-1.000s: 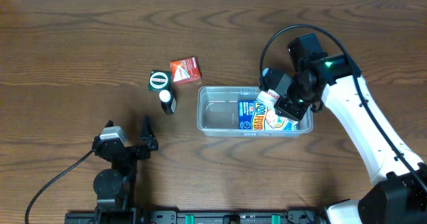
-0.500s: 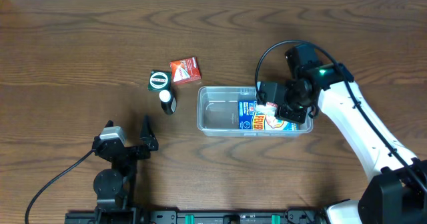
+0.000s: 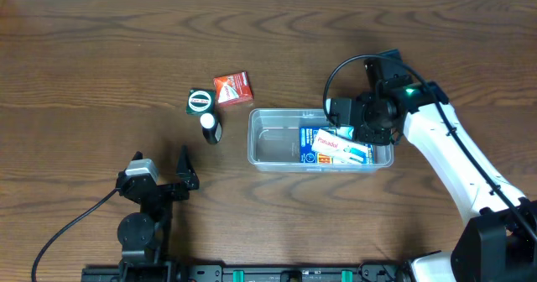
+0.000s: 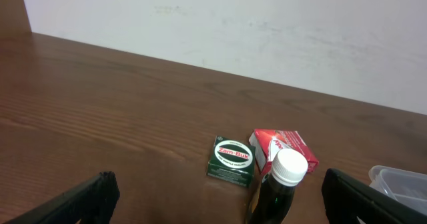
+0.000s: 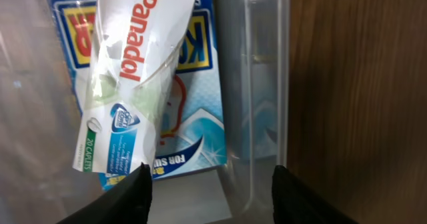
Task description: Pack container
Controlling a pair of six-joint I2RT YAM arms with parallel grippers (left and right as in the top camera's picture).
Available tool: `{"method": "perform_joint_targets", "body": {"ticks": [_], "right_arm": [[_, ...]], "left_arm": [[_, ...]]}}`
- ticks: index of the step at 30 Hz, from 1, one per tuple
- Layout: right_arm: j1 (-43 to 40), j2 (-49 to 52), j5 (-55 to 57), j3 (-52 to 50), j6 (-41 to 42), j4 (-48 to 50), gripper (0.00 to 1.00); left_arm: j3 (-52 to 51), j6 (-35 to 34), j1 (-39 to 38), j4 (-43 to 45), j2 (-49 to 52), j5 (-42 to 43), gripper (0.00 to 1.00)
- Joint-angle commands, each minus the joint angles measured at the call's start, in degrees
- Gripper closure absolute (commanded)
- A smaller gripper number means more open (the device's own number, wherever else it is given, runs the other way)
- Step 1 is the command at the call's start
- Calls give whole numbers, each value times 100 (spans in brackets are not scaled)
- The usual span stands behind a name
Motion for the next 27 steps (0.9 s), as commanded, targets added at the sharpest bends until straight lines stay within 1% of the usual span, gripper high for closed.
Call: {"method": "perform_joint_targets", "body": {"ticks": [1, 2, 4, 6, 10, 13, 14, 17, 20, 23, 27], "right_arm": [[-22, -9, -70, -31, -26, 61, 40], [2, -11, -107, -26, 101, 109, 27], [92, -24, -210, 0, 376, 155, 15], [195, -63, -341, 31, 527, 153, 2], [522, -308, -505, 76, 584, 138, 1], [728, -625, -365, 149, 951, 245, 1], [741, -745, -129, 181, 1294, 374, 1], [647, -1078, 940, 247, 2704, 879, 1], [337, -1362, 2059, 247, 3993, 1394, 1], [-164, -1523, 2312, 247, 5152, 1725, 1], [-1174, -1528, 2306, 247, 6977, 1932, 1]], "left_arm": [[-109, 98, 35, -210, -33, -48, 2], [-109, 98, 35, -208, -33, -48, 2], [-109, 98, 35, -208, -33, -48, 2], [-109, 98, 35, -208, -33, -48, 2], [-109, 98, 35, -210, -33, -48, 2], [-109, 98, 35, -208, -33, -48, 2], [-109, 98, 35, -210, -33, -48, 2], [-109, 98, 35, -208, -33, -48, 2], [-109, 98, 35, -210, -33, -48, 2], [-109, 98, 35, -208, -33, -48, 2], [-109, 98, 35, -208, -33, -48, 2]]}}
